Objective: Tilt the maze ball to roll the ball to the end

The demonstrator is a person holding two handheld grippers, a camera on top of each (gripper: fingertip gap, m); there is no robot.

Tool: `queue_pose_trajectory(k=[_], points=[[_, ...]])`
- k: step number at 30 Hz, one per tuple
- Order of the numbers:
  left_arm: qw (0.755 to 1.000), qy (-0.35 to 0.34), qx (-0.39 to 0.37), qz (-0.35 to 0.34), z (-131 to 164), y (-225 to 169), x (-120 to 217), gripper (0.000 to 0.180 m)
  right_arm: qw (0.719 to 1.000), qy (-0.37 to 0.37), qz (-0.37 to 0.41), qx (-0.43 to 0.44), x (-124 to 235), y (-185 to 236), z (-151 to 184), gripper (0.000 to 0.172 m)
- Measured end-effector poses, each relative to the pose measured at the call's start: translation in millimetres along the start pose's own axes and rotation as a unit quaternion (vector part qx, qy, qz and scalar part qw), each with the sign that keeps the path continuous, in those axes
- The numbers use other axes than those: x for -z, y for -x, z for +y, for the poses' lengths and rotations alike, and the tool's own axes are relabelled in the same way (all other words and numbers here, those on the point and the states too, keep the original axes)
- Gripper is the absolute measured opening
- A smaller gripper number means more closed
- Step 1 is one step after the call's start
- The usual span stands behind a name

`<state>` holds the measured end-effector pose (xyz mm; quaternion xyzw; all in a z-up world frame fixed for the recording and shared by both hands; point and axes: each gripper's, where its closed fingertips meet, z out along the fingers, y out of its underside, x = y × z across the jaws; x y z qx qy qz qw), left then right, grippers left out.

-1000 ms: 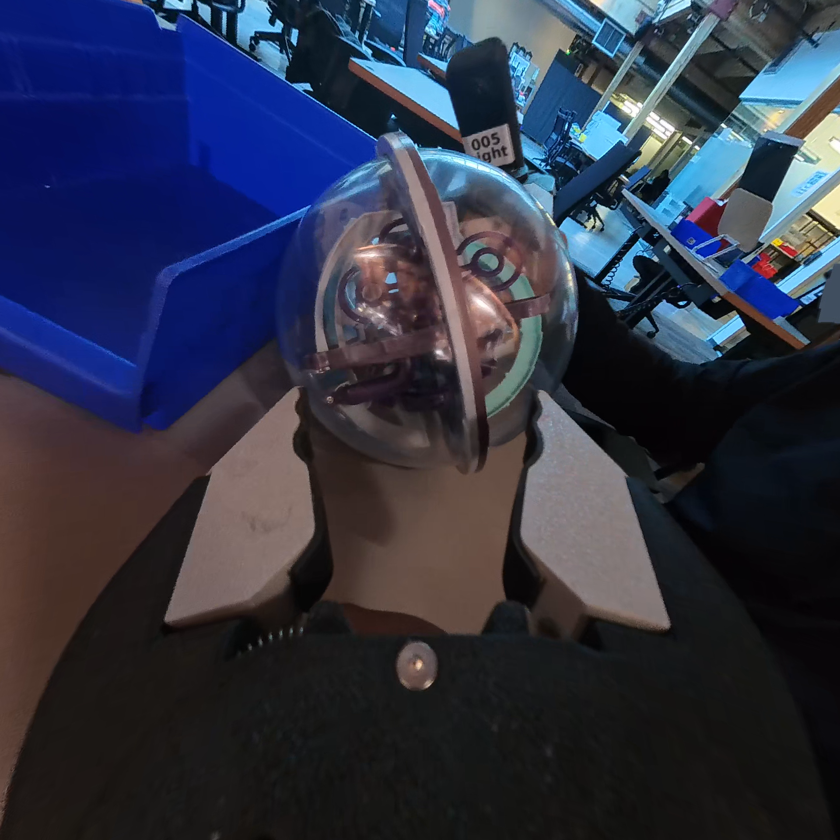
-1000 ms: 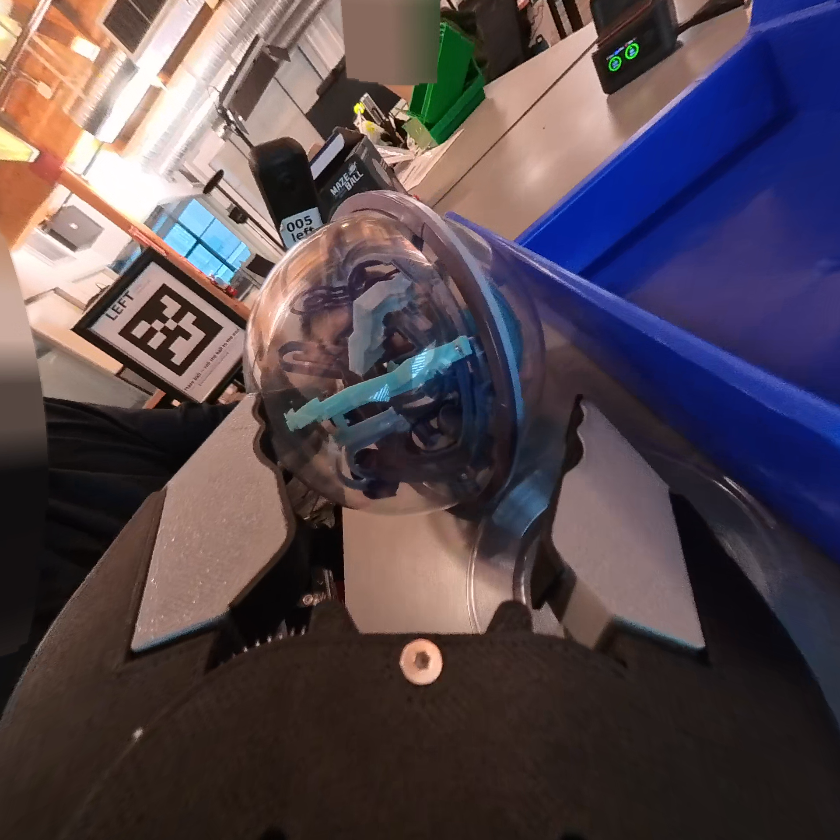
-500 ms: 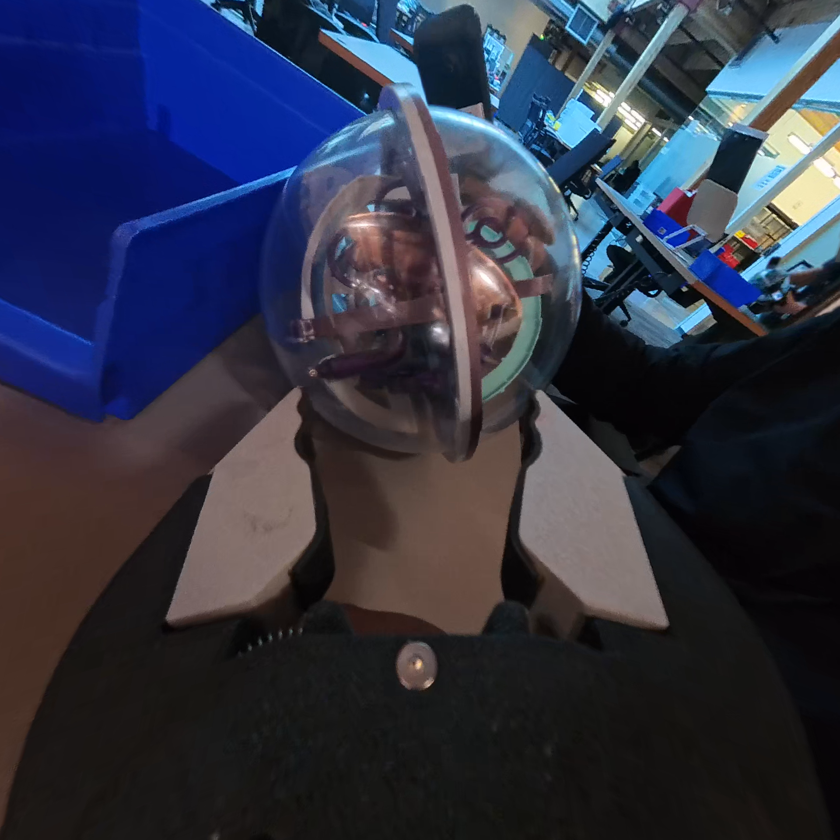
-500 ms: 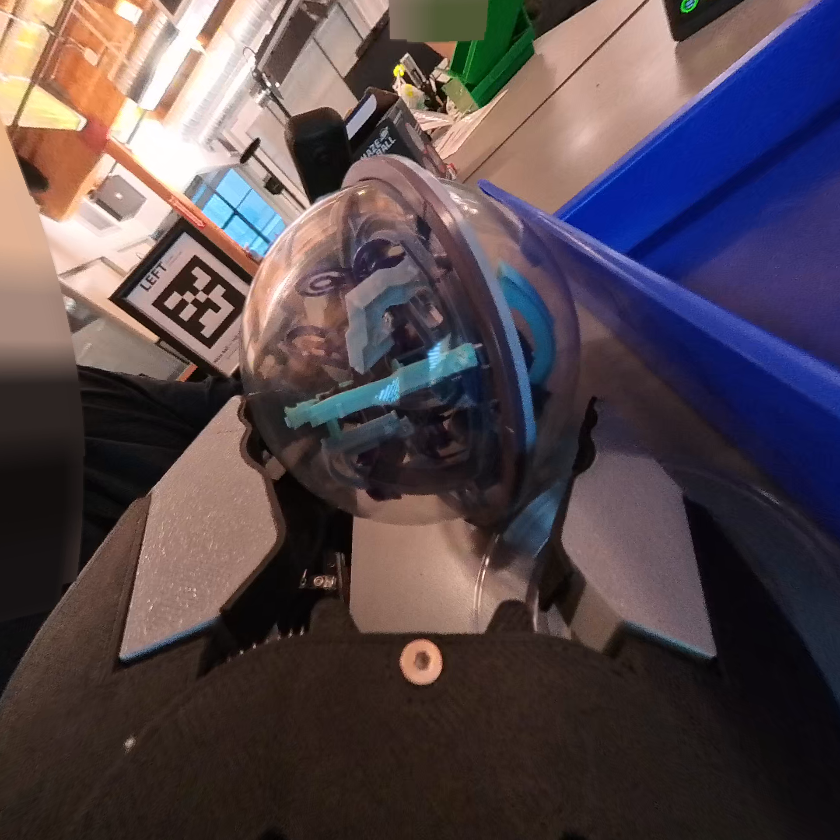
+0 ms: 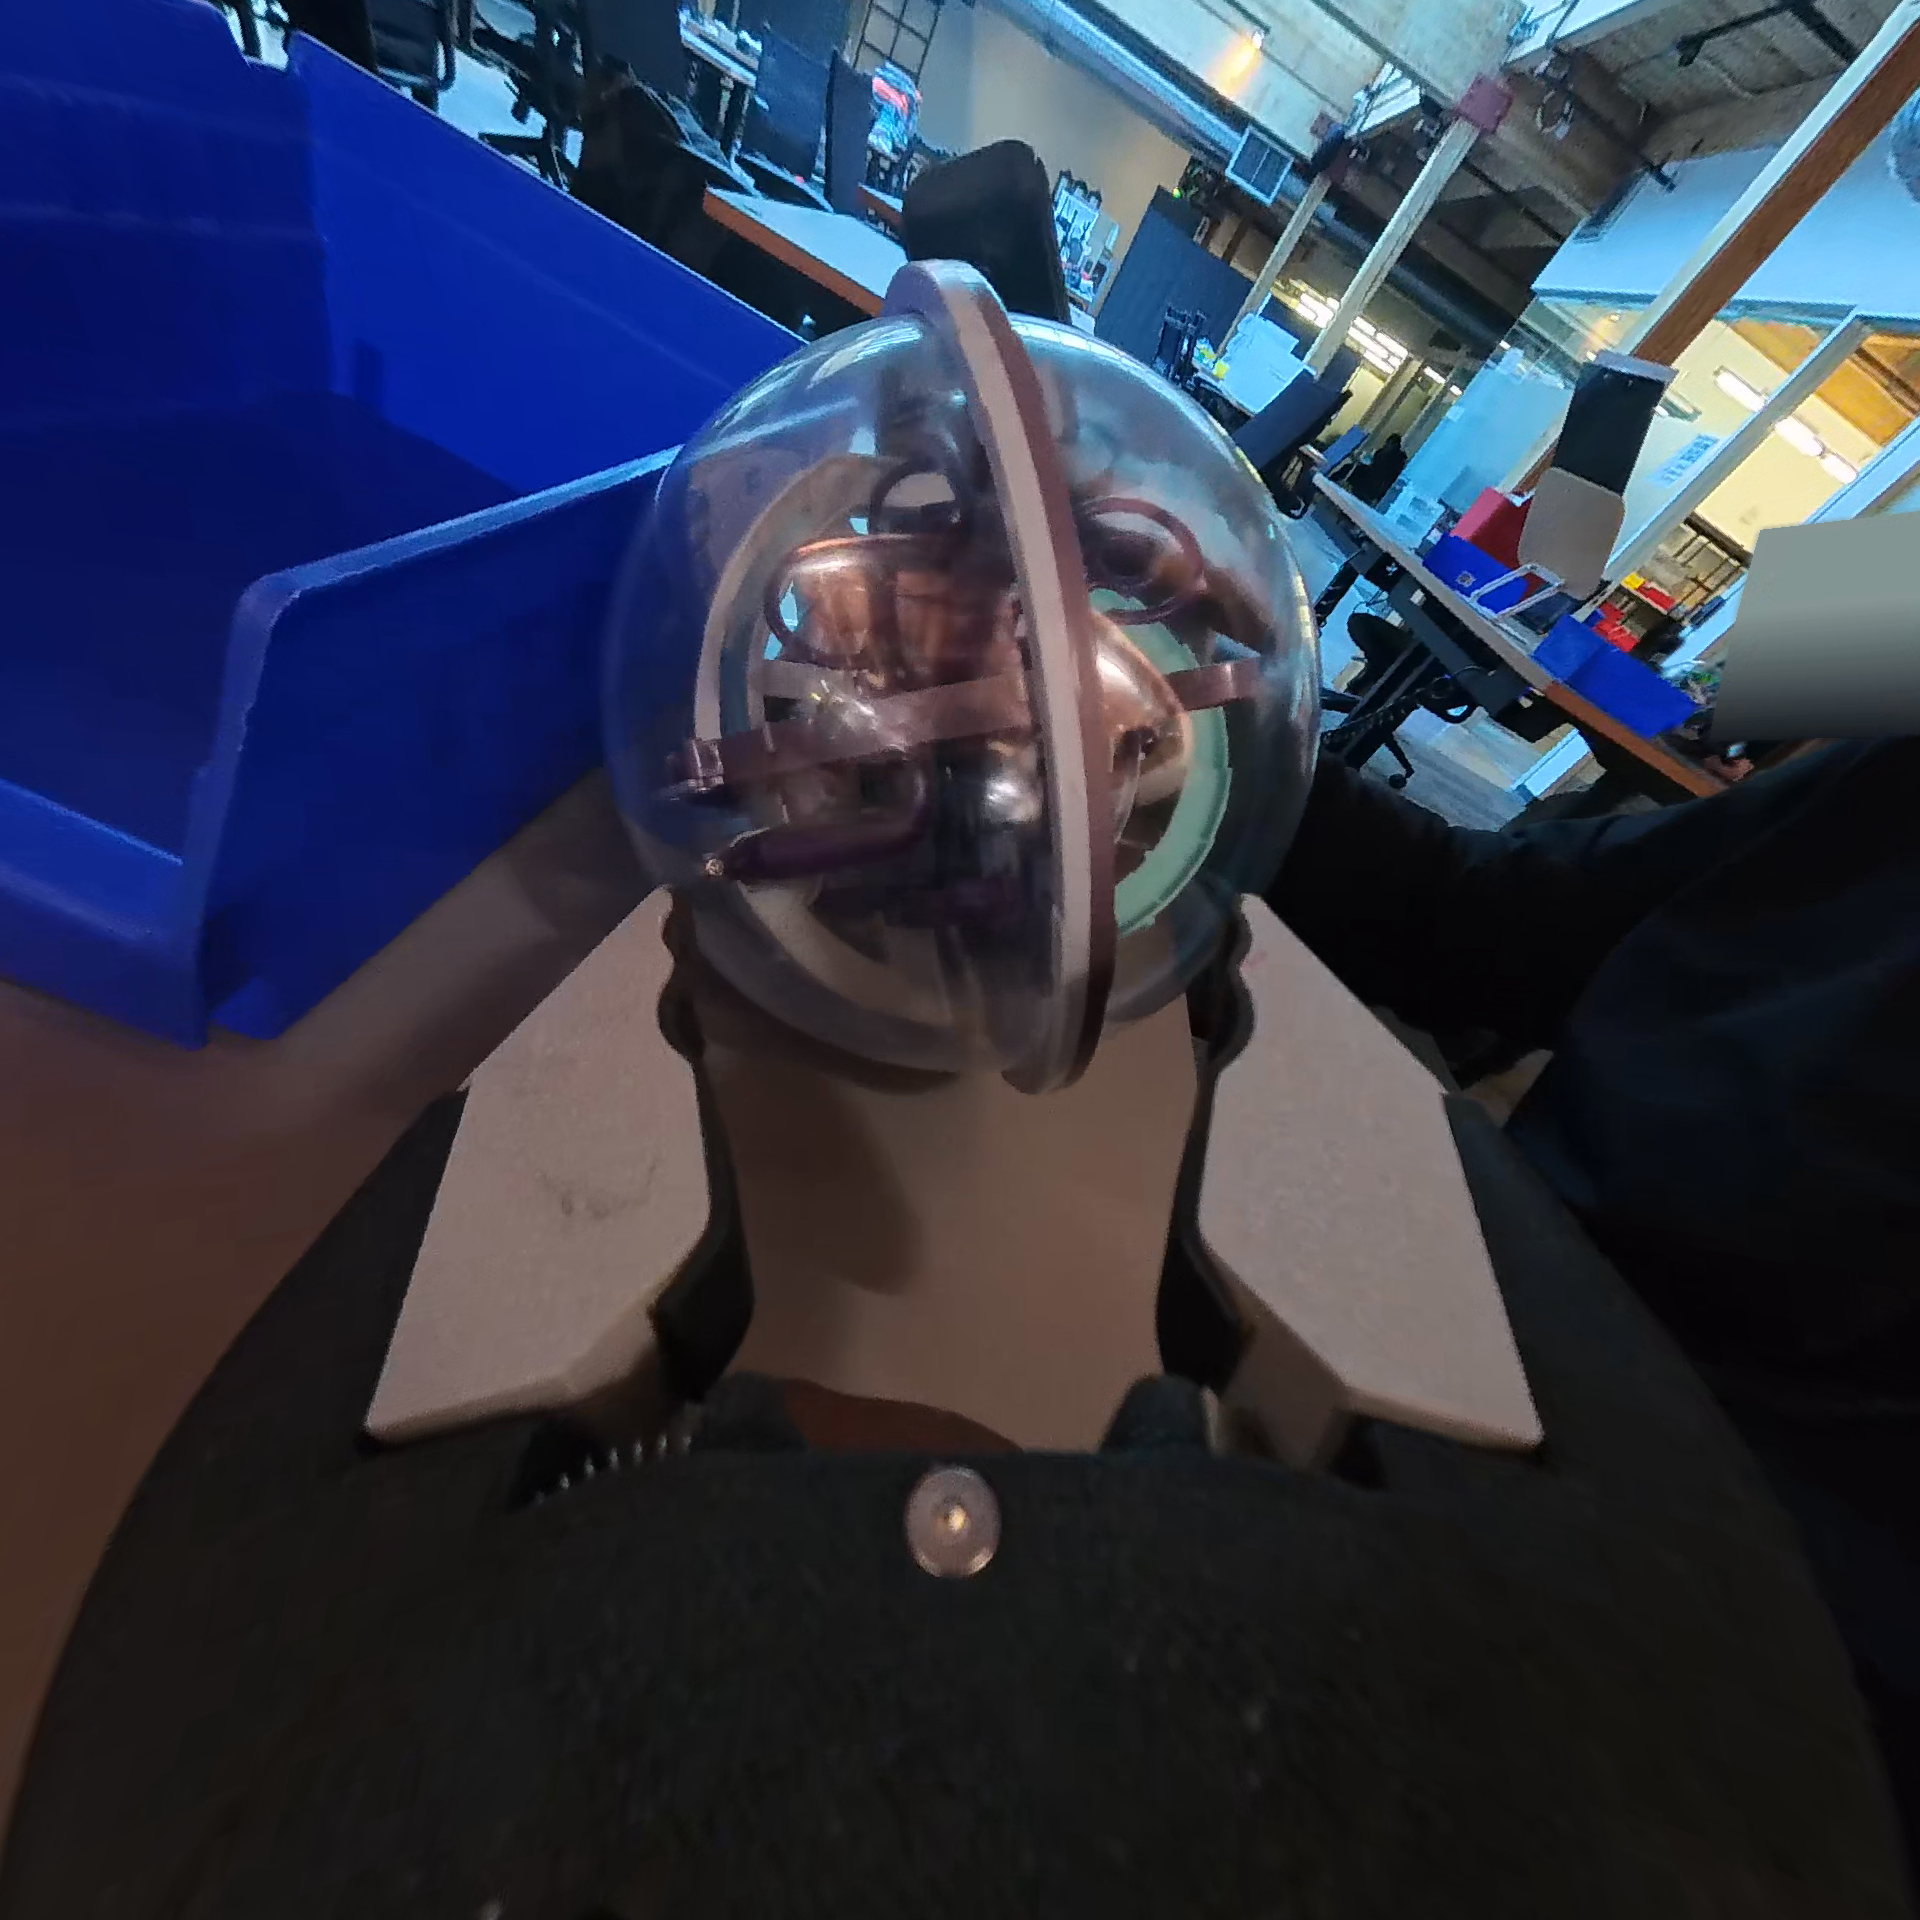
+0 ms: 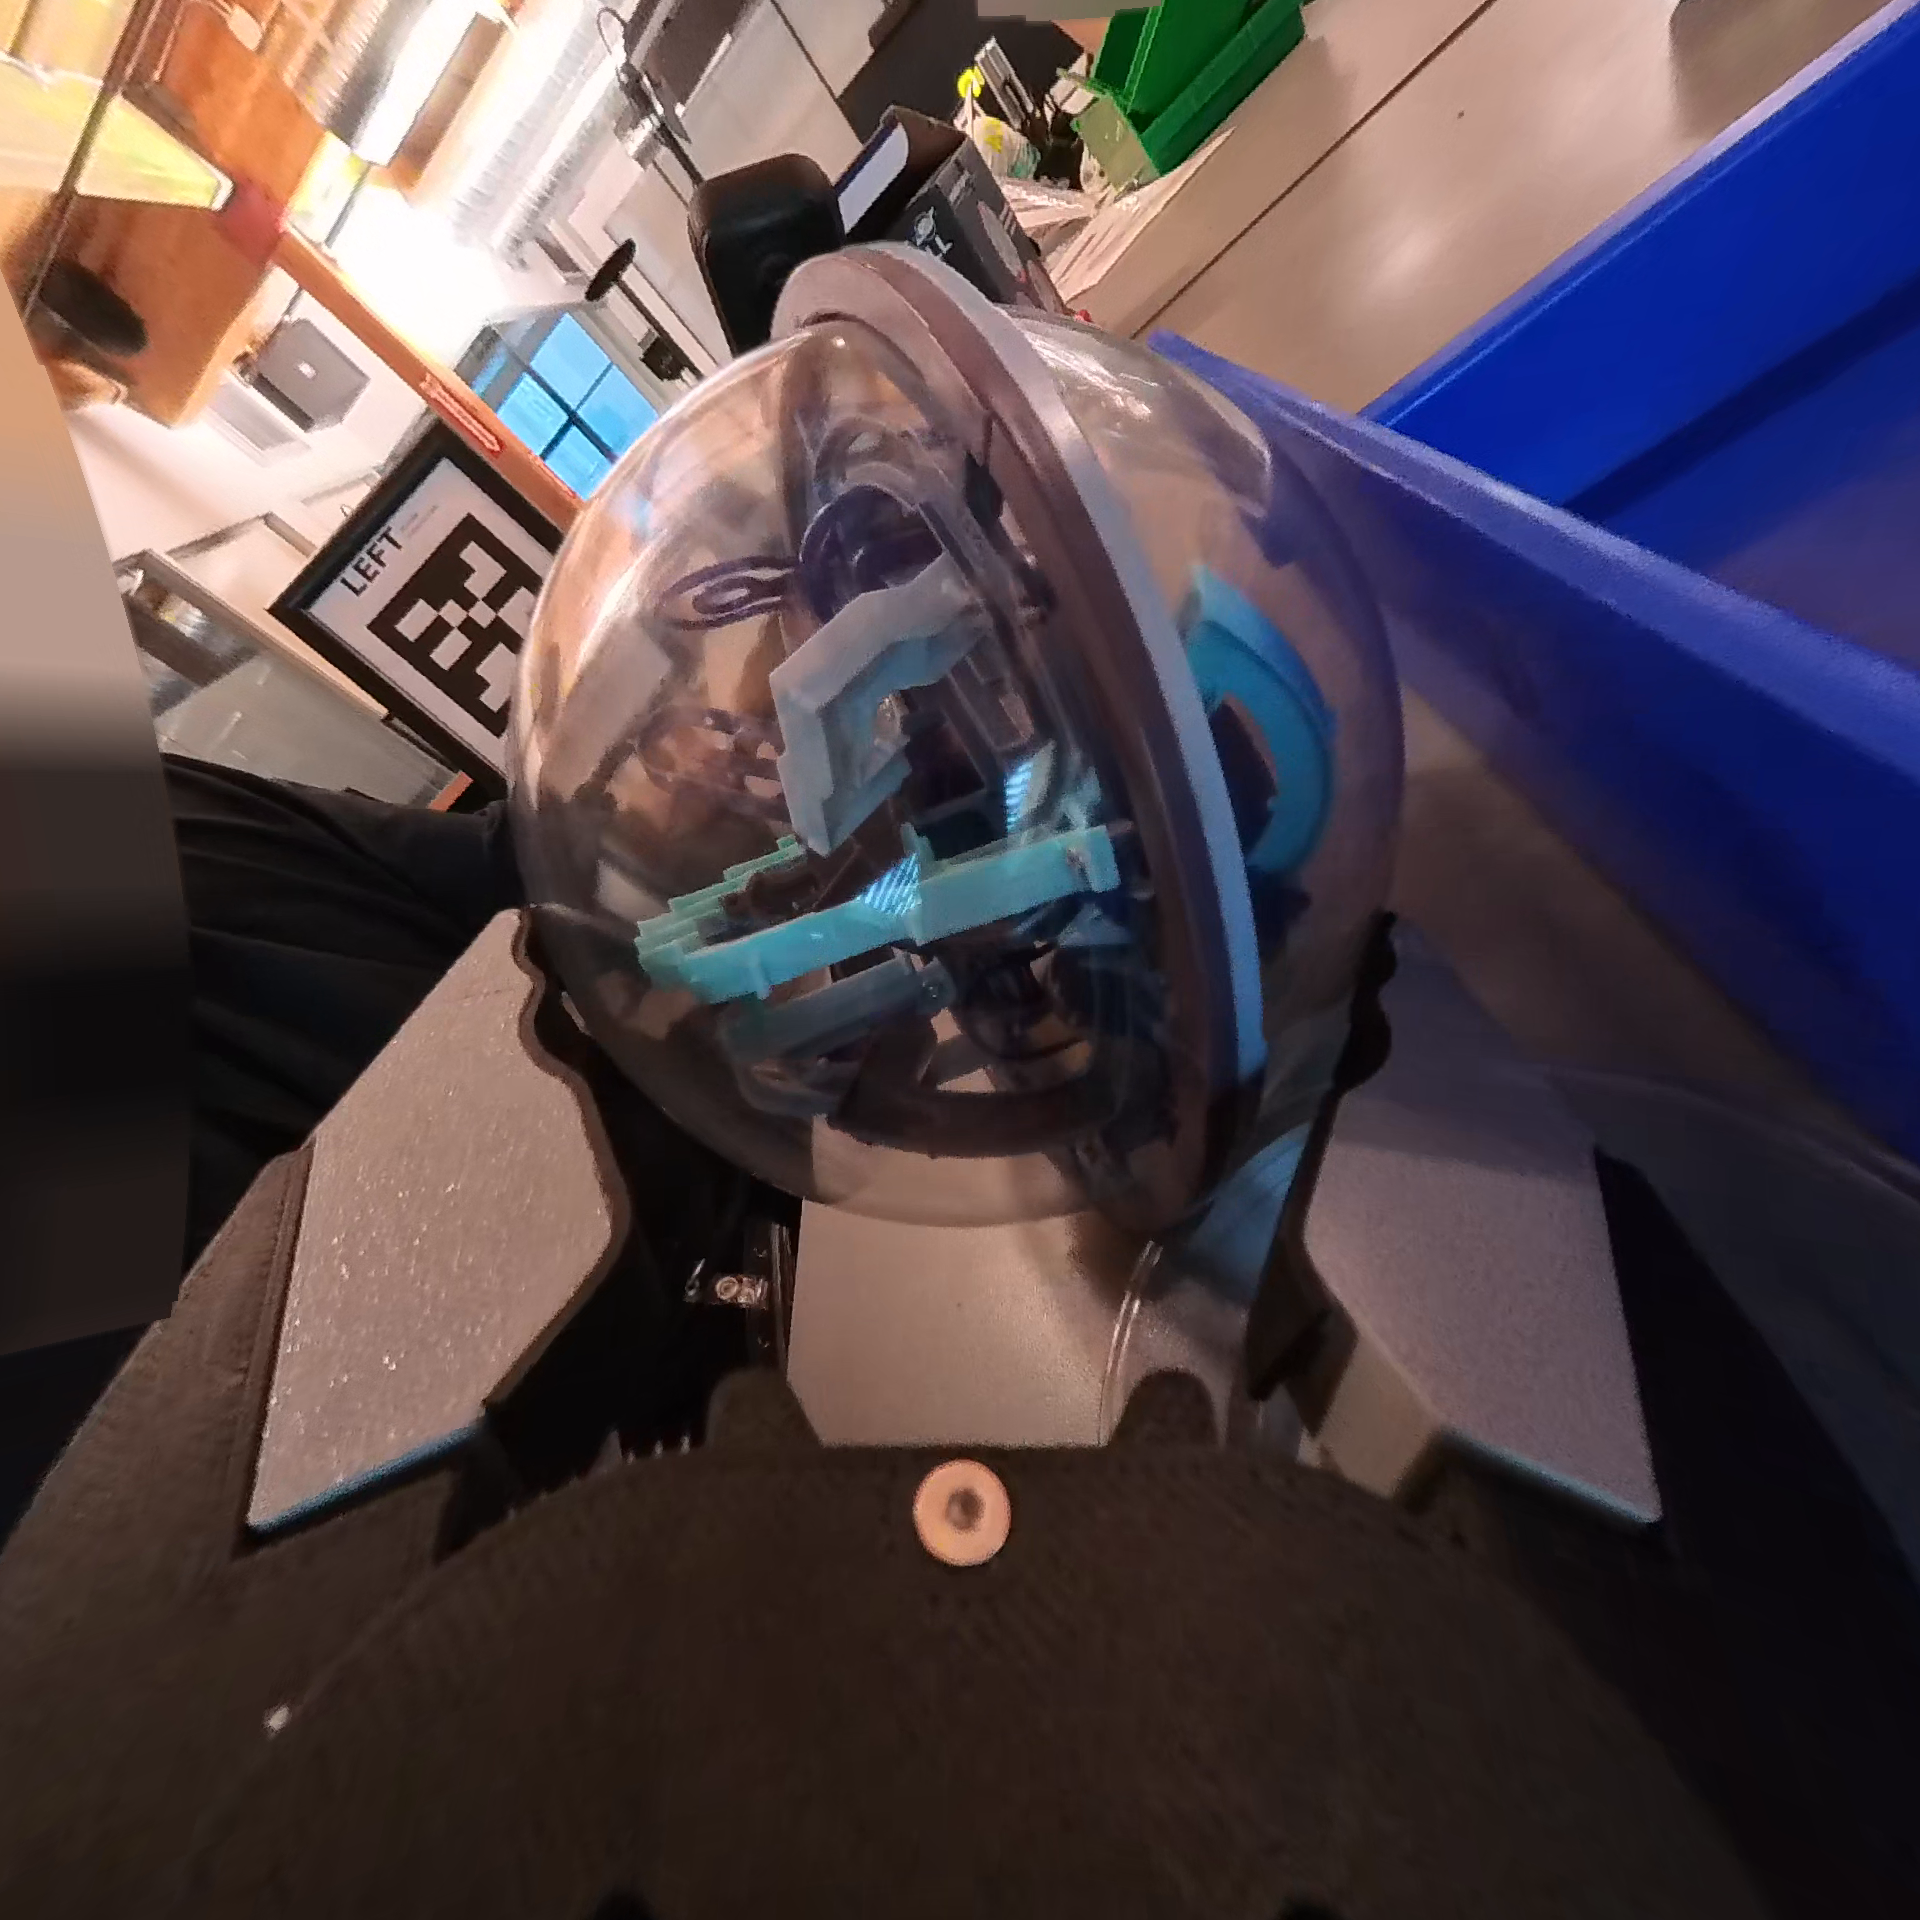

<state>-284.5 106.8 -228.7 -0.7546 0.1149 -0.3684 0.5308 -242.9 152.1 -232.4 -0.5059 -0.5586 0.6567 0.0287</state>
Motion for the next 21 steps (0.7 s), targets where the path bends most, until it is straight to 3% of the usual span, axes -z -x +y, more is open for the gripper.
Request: queue_pose_trajectory(k=[21], points=[[0.996,0.006,-0.087,-0.011,0.1,-10.5,3.8,0.097,0.996,-0.008,0.013,0.087,-2.3,11.0,2.8,0.145]])
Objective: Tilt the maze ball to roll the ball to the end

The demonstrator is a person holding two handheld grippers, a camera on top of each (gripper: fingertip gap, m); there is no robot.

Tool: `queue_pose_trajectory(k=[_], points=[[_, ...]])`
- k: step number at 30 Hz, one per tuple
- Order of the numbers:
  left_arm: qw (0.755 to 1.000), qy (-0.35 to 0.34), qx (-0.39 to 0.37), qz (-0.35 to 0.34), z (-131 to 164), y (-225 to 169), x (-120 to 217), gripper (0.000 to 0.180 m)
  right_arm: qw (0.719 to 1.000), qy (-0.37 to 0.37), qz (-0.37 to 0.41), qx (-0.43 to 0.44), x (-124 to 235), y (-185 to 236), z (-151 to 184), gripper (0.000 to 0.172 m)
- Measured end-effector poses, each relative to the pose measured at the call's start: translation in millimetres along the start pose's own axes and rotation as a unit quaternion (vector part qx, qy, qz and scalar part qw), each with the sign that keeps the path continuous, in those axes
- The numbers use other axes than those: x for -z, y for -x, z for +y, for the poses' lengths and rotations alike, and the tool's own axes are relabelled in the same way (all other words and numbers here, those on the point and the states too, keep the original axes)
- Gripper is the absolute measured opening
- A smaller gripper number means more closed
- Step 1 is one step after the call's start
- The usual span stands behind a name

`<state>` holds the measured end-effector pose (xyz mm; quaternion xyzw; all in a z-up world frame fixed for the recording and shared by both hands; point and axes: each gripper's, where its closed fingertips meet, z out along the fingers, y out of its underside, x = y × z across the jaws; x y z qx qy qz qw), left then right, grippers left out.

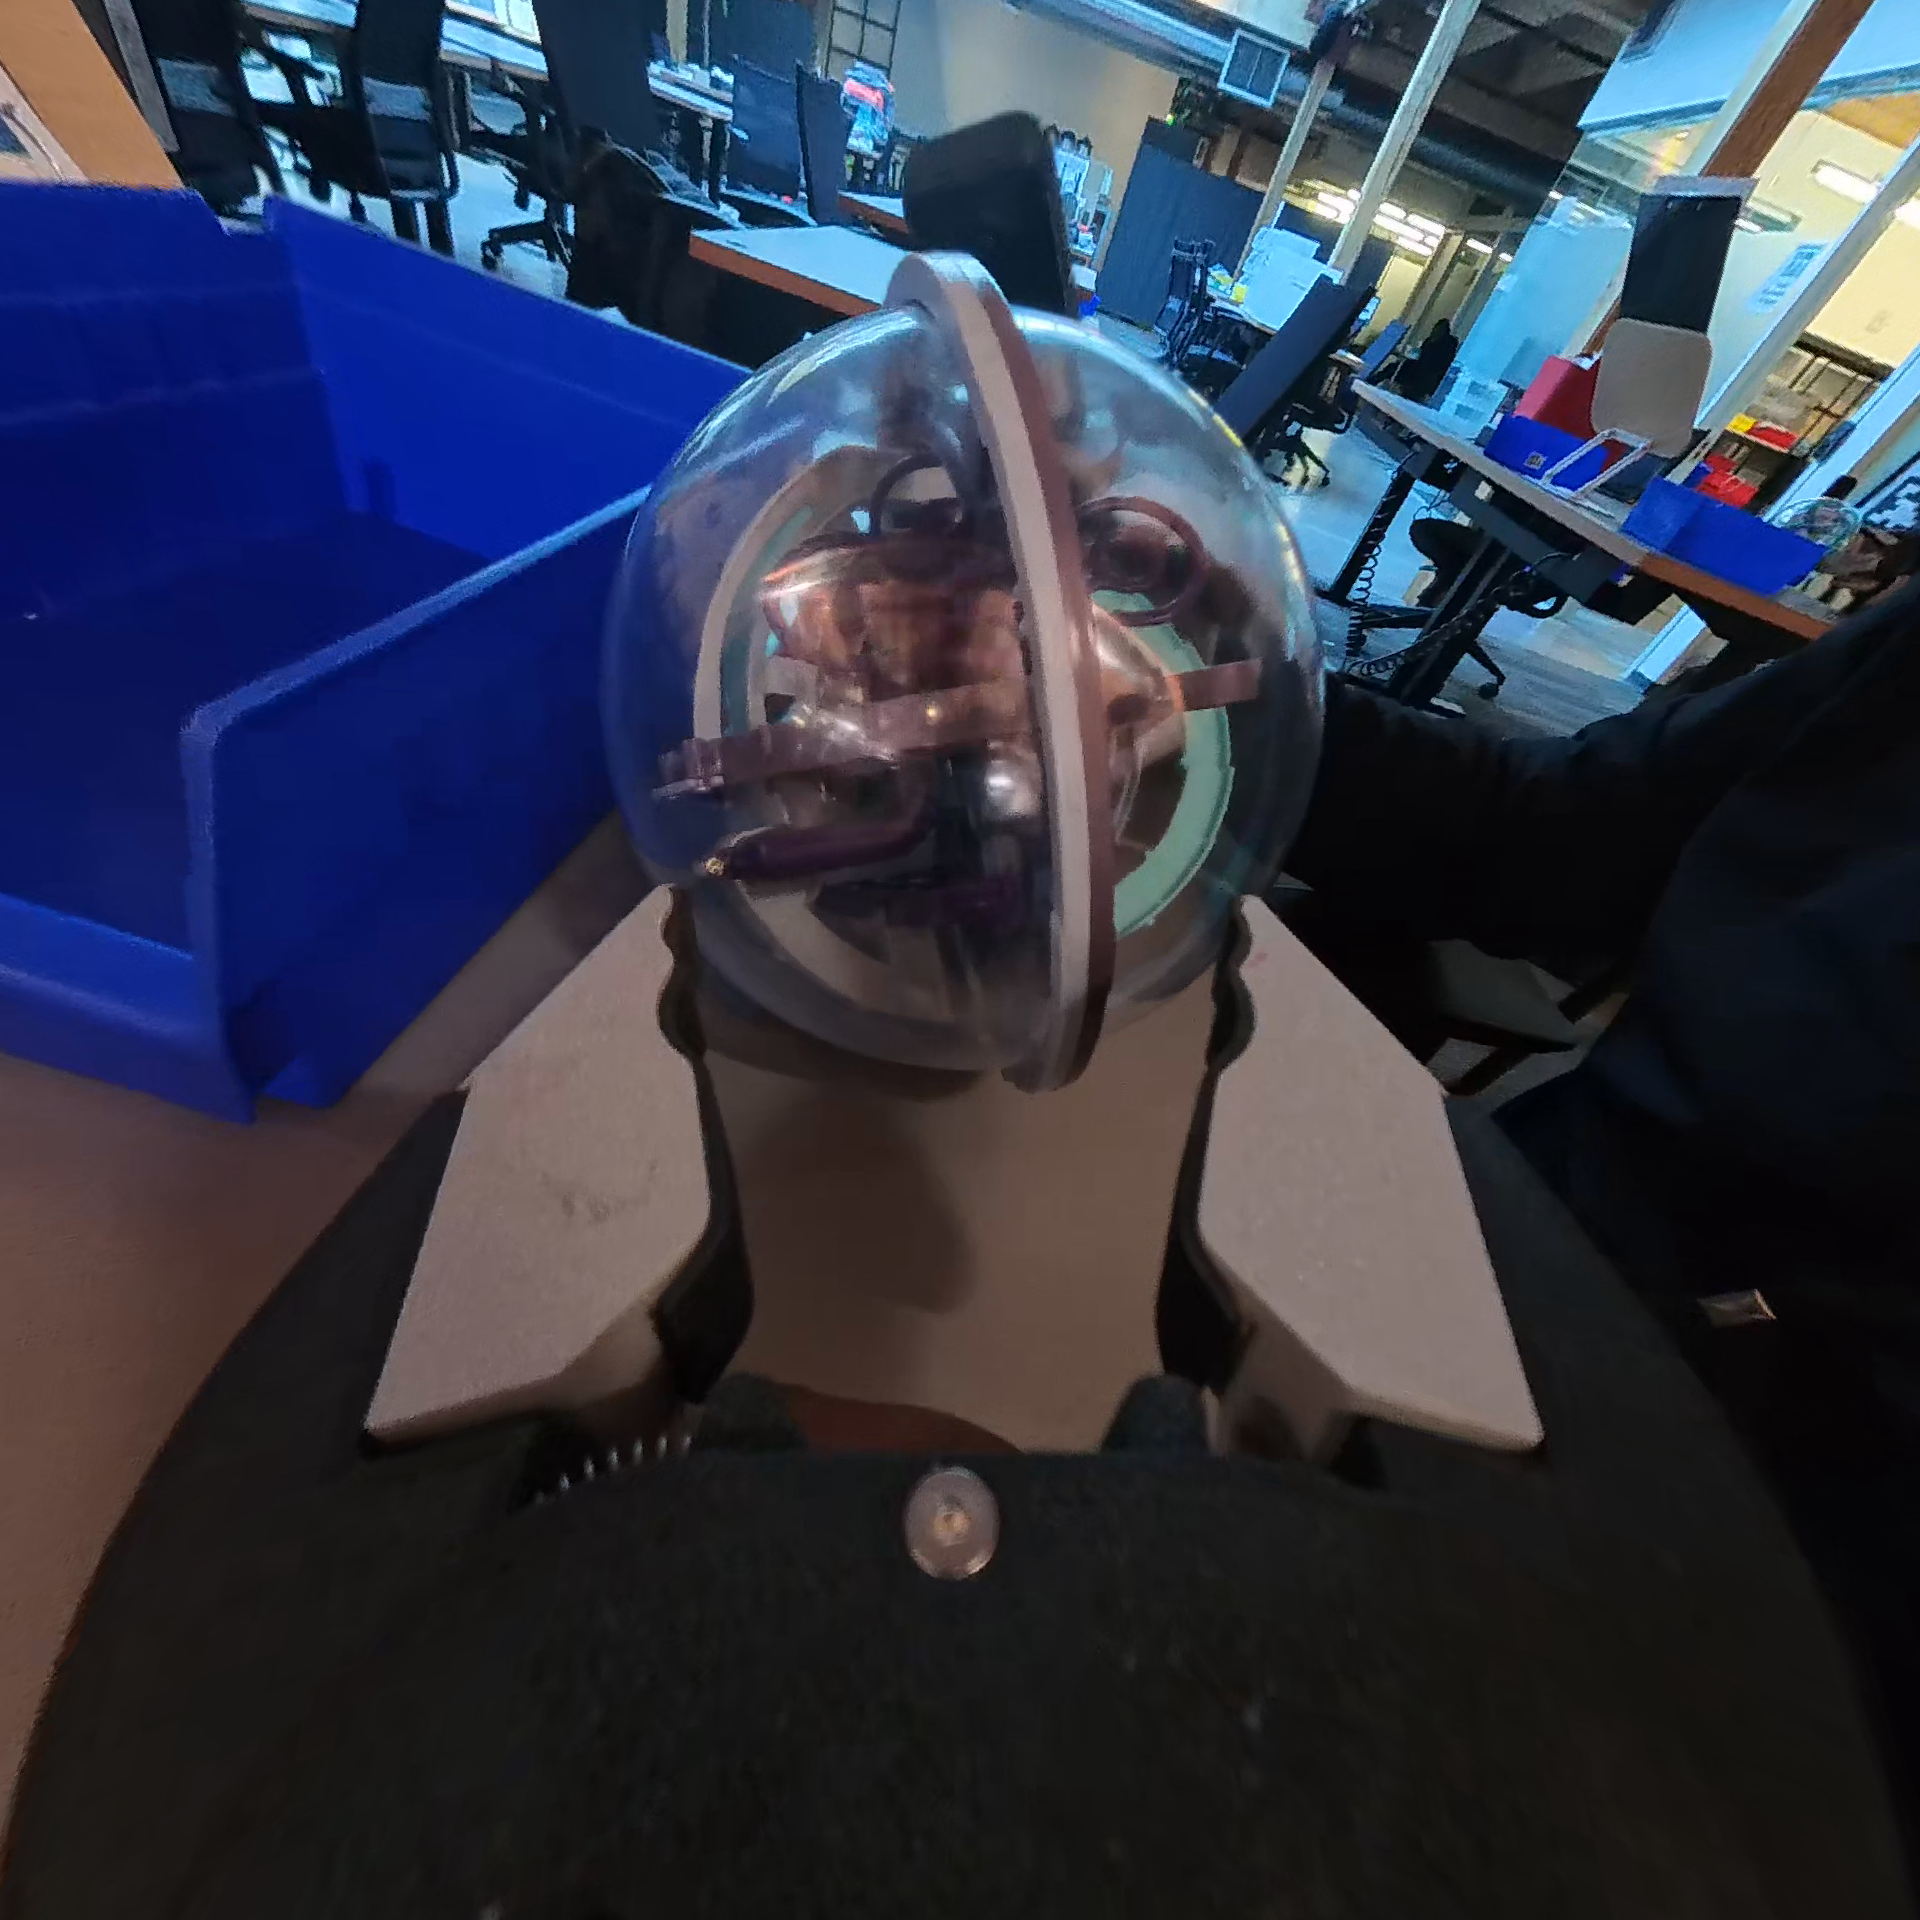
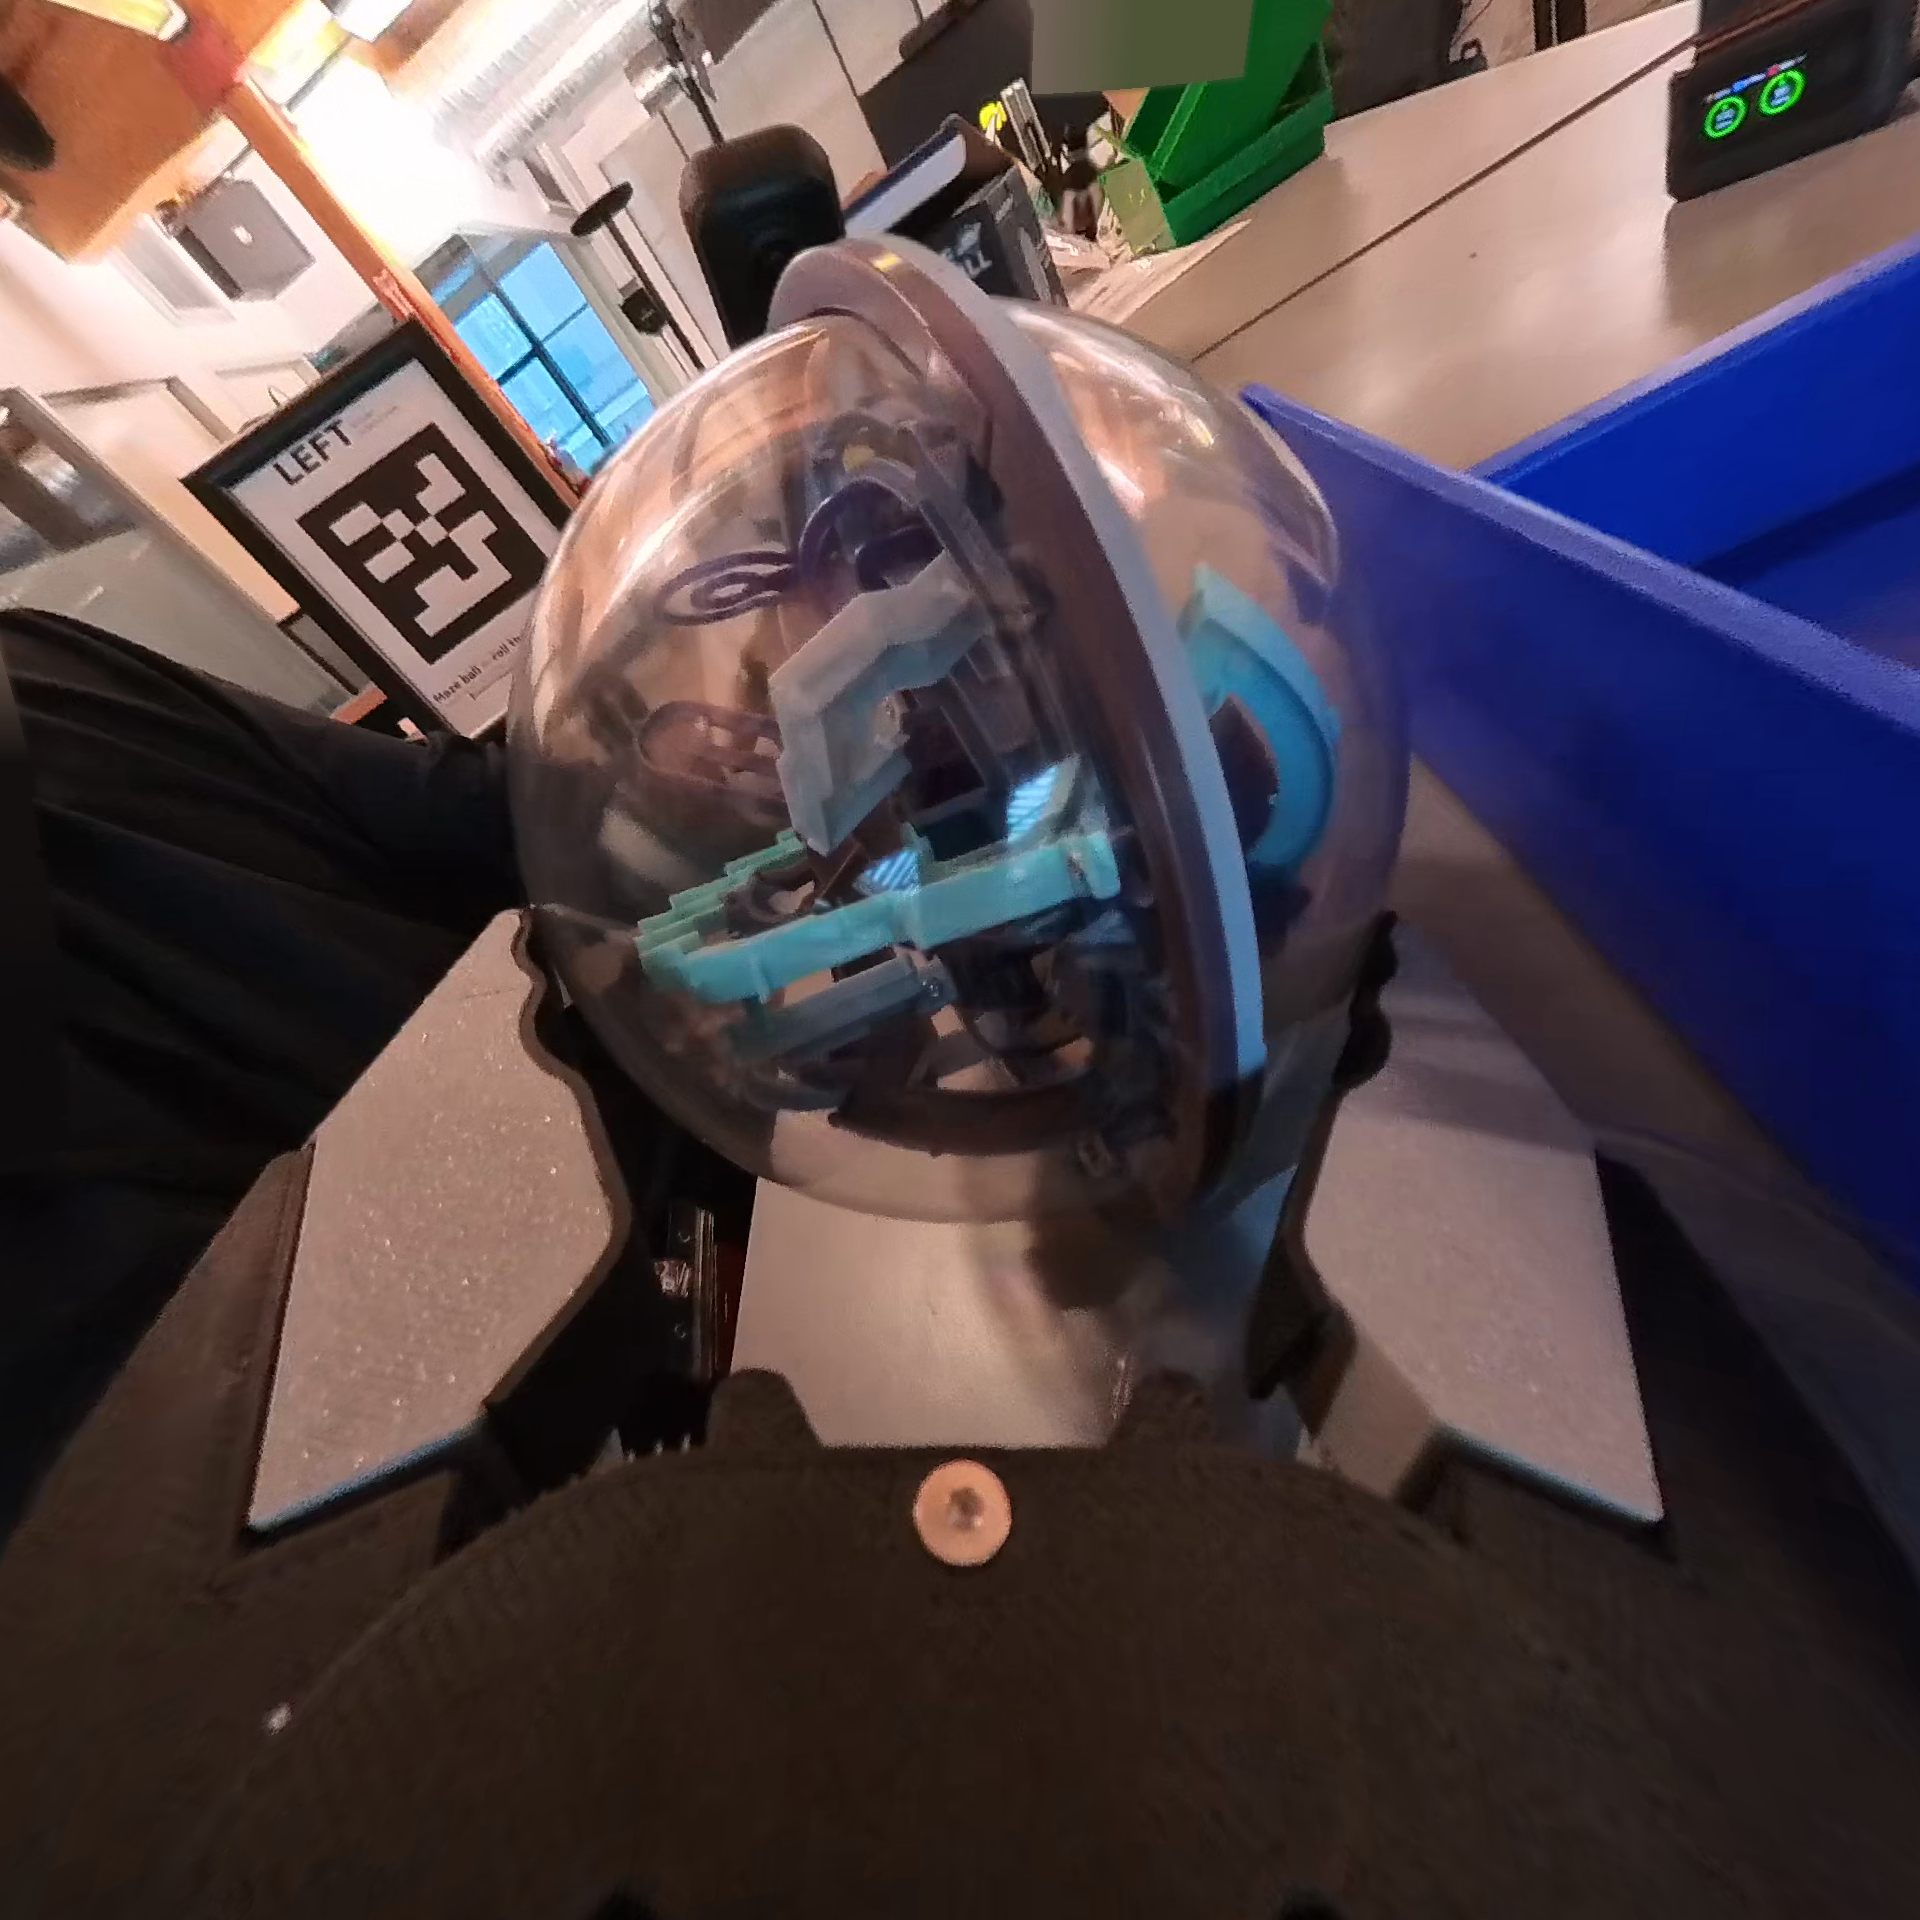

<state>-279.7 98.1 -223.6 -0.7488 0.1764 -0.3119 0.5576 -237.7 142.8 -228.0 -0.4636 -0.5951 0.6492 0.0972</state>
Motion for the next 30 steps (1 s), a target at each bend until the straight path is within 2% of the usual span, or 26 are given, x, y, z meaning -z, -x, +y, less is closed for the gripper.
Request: queue_pose_trajectory(k=[5,18,21,24,30], points=[[1.0,-0.026,-0.016,0.003,-12.6,-4.5,7.5,0.097,1.0,0.018,-0.012,0.008,-4.5,5.3,6.0,0.144],[0.999,-0.024,0.039,0.007,-5.7,5.0,9.5,0.093,0.999,0.024,-0.002,-0.036,-5.8,-3.4,8.1,0.143],[1.0,-0.003,0.025,-0.002,1.4,5.8,9.5,0.092,0.999,0.025,0.003,-0.036,-4.8,-5.2,8.5,0.141],[1.0,0.026,0.014,-0.012,11.4,6.7,5.6,0.099,0.999,0.023,0.009,-0.031,-3.5,-7.1,7.9,0.137],[1.0,0.023,-0.008,-0.019,7.8,7.0,1.4,0.098,0.999,0.022,0.013,-0.032,-2.8,-8.3,7.6,0.142]])
